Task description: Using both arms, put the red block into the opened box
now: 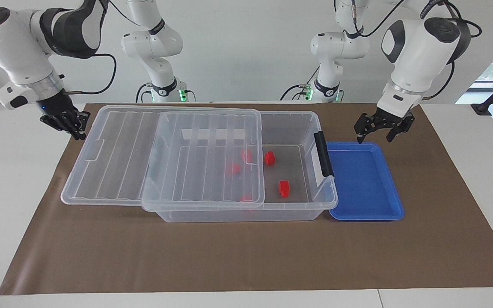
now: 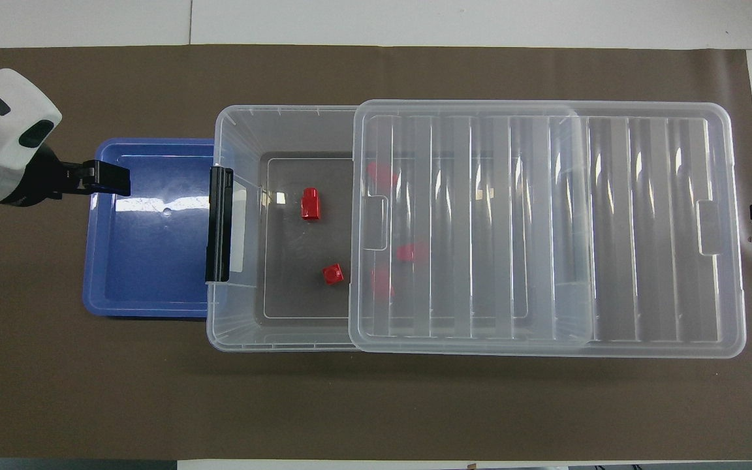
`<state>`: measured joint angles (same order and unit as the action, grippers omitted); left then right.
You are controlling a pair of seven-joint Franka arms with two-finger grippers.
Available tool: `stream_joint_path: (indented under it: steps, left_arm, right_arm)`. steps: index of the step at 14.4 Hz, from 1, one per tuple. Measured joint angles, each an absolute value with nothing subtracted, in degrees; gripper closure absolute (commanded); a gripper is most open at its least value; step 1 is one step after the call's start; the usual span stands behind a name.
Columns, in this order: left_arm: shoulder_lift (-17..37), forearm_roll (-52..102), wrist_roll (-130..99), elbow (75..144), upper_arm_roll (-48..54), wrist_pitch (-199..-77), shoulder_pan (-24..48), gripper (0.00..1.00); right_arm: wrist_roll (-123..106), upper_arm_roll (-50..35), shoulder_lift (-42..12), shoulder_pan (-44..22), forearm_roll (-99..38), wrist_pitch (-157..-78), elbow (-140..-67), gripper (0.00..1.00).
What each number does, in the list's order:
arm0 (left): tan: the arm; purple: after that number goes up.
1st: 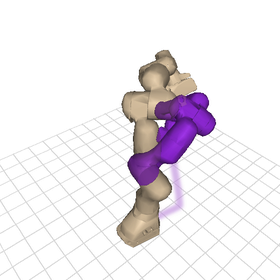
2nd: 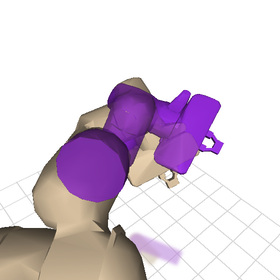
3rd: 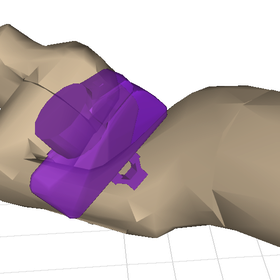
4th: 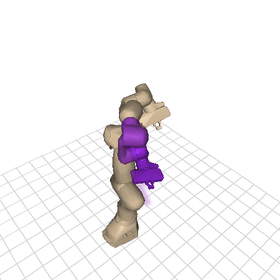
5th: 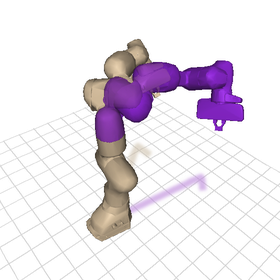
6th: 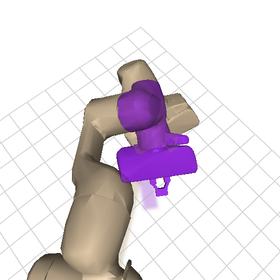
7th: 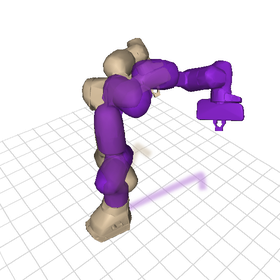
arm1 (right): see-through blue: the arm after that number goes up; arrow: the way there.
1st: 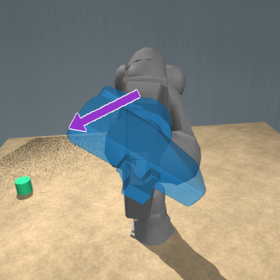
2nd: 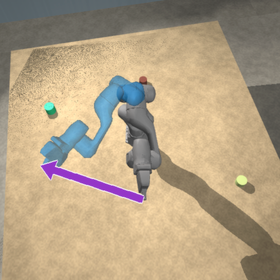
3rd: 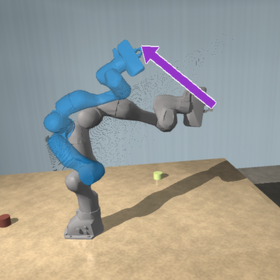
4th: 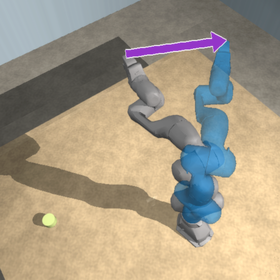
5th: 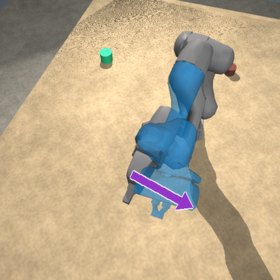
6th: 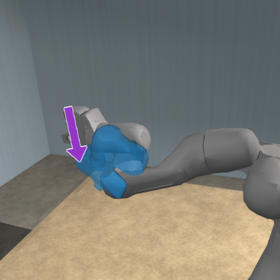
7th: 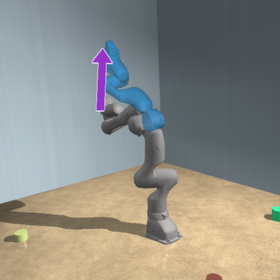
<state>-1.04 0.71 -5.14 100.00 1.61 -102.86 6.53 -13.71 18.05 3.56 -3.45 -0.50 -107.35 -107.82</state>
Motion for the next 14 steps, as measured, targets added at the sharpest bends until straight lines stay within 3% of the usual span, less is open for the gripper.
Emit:
stream_joint_path:
  steps: [5, 14]
  left_arm:
    - [-0.92, 1.85, -3.42, 95.49, 1.58, -97.52, 4.49, 0.00]
    - [-0.68, 2.03, 0.12, 95.16, 1.51, -93.48, 2.31, 0.00]
  right_arm:
    - [-18.48, 19.04, 0.89, -1.18, -0.50, -109.18, -108.42, 1.00]
    - [-18.35, 18.95, -0.77, -1.60, -0.50, -113.40, -112.08, 1.00]
